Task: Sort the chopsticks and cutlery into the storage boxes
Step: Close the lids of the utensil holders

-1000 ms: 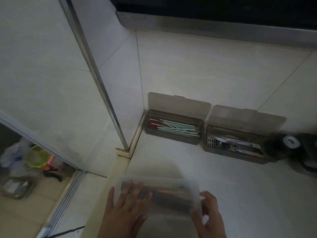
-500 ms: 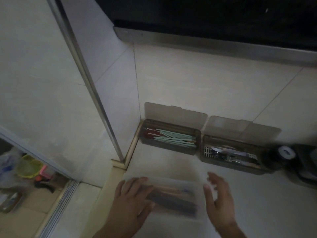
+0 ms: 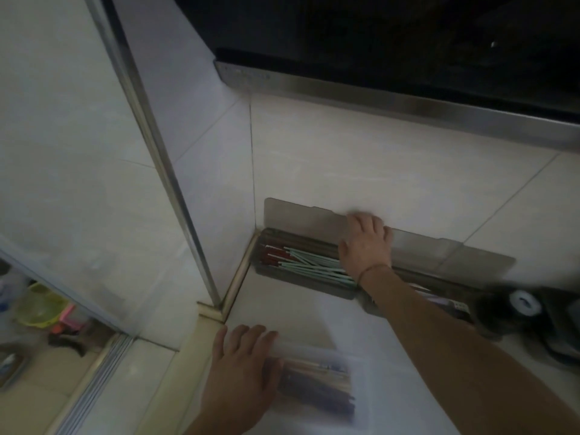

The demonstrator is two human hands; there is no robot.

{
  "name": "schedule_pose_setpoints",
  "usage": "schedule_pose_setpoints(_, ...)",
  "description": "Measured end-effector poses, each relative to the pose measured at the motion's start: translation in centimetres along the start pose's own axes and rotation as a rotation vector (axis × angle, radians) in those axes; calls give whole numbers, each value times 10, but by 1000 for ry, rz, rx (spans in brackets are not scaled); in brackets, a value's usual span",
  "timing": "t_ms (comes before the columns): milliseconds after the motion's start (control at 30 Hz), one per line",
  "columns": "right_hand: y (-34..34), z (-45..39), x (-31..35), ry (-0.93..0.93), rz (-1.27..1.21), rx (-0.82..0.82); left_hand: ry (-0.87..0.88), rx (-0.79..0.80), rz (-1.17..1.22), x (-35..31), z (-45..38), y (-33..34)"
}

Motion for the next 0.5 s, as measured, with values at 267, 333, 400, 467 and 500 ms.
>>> schedule_pose_setpoints(267,4,12,-10,-62,87,-97,9,-13,3,1,-1,3)
schedule_pose_setpoints(333,2,9,-7,-78,66,-107,5,-15,1,1,-1,4)
schedule_pose_setpoints(400,4,7,-4,-45,42,-67,4,-14,5,1,-1,3)
schedule_pose_setpoints(467,8,8,-1,-12,38,-32,-1,-10,7,0,-1,2)
schedule_pose_setpoints(500,9,8,0,-8,43,-21,-4,-8,4,0,-1,2)
Point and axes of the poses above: each hand's wrist, its own z-axis away from the middle knuckle, its own y-axis out of the palm, x = y × z, the point moved 2 cm from there along -z, towards the middle knuckle, and after that the axes turned 4 degrees about y, right-handed, at the moved point
